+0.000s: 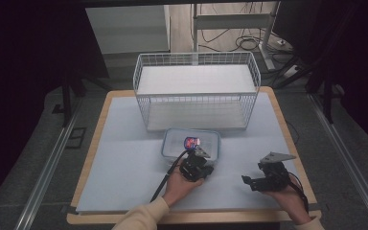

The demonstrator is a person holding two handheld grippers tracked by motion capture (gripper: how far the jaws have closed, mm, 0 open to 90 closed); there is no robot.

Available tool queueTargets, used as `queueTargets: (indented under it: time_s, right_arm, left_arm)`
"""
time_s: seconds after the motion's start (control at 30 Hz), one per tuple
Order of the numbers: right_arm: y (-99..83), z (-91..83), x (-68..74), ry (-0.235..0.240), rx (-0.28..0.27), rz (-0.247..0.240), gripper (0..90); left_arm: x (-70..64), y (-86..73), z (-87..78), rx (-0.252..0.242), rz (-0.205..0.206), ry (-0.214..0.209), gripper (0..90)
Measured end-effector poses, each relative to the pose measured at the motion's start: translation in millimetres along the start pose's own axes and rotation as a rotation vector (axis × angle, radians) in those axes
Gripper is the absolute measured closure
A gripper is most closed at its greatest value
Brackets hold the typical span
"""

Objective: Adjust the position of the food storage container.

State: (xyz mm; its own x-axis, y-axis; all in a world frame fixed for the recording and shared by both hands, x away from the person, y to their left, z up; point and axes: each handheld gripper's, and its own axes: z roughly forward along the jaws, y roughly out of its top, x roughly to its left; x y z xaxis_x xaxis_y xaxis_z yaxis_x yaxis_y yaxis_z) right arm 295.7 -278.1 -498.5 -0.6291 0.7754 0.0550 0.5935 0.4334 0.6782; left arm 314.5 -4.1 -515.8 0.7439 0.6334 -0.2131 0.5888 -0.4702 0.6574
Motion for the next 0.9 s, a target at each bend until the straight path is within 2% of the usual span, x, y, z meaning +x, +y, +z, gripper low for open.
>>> queueTargets:
  time_s: [0.1,0.13,0.17,0.23,0.37,0.4,0.43,0.47,0.53,0.63,0.67,0.7,0.73,0.77,0.83,0.87,0.9]
  right_arm:
    - [0.2,-1.3,-0.7,0.000,-0.002,-0.001,16.3]
    - [0.2,-1.6,-0.9,-0.001,-0.004,0.001,16.4]
    - [0.2,-1.7,-1.3,-0.001,-0.009,0.001,16.4]
    - [0.0,-2.2,-1.7,-0.002,-0.010,0.007,16.3]
    - [0.0,-2.3,-1.6,-0.005,-0.012,0.007,16.3]
    - [0.0,-2.3,-1.6,-0.005,-0.012,0.007,16.3]
    - [0.4,-2.7,-1.1,-0.006,-0.013,0.003,16.4]
    - [0.4,-2.7,-1.1,-0.006,-0.013,0.003,16.4]
    - [0.5,-2.4,-1.1,-0.006,-0.014,0.001,16.4]
    - [0.1,-1.3,-1.6,-0.007,-0.015,0.003,16.4]
    - [0.1,-1.3,-1.6,-0.007,-0.015,0.003,16.4]
    - [0.1,-1.2,-1.7,-0.007,-0.017,0.003,16.3]
    - [0.1,-1.2,-1.7,-0.007,-0.017,0.003,16.3]
    - [0.2,-1.5,-1.8,-0.006,-0.020,0.005,16.2]
    - [0.2,-1.5,-2.0,-0.006,-0.022,0.006,16.1]
    - [0.2,-1.5,-2.4,-0.006,-0.026,0.004,16.1]
    - [0.2,-1.5,-3.1,-0.002,-0.033,0.005,15.7]
  left_arm:
    - [-4.3,-4.6,-8.3,-0.001,-0.005,-0.042,89.4]
    - [-4.3,-4.6,-8.3,-0.001,-0.005,-0.042,89.3]
    - [-9.1,-11.4,-17.0,-0.006,0.012,-0.060,89.0]
    - [-12.0,-19.1,-28.3,-0.010,0.019,-0.074,88.9]
    - [-10.0,-37.7,-51.8,-0.030,0.010,-0.079,88.7]
    - [-10.0,-37.7,-51.8,-0.030,0.010,-0.079,88.4]
    - [-5.3,-47.6,-63.8,-0.034,0.004,-0.069,88.1]
    - [-5.3,-47.6,-63.8,-0.034,0.004,-0.069,87.9]
    - [1.8,-58.1,-76.0,-0.041,-0.018,-0.058,87.5]
    - [14.3,-73.9,-93.0,-0.066,-0.055,-0.011,80.2]
    - [14.3,-73.9,-93.0,-0.066,-0.055,-0.011,77.0]
    - [17.7,-78.2,-98.2,-0.083,-0.074,0.004,71.5]
    - [20.6,-80.8,-102.0,-0.086,-0.089,0.007,71.5]
    - [25.5,-84.4,-107.2,-0.069,-0.115,-0.006,57.3]
    - [28.2,-87.8,-111.6,-0.084,-0.127,0.003,54.6]
    - [31.0,-89.6,-115.3,-0.089,-0.134,0.002,50.4]
    - [38.6,-91.5,-121.6,-0.101,-0.160,-0.002,40.7]
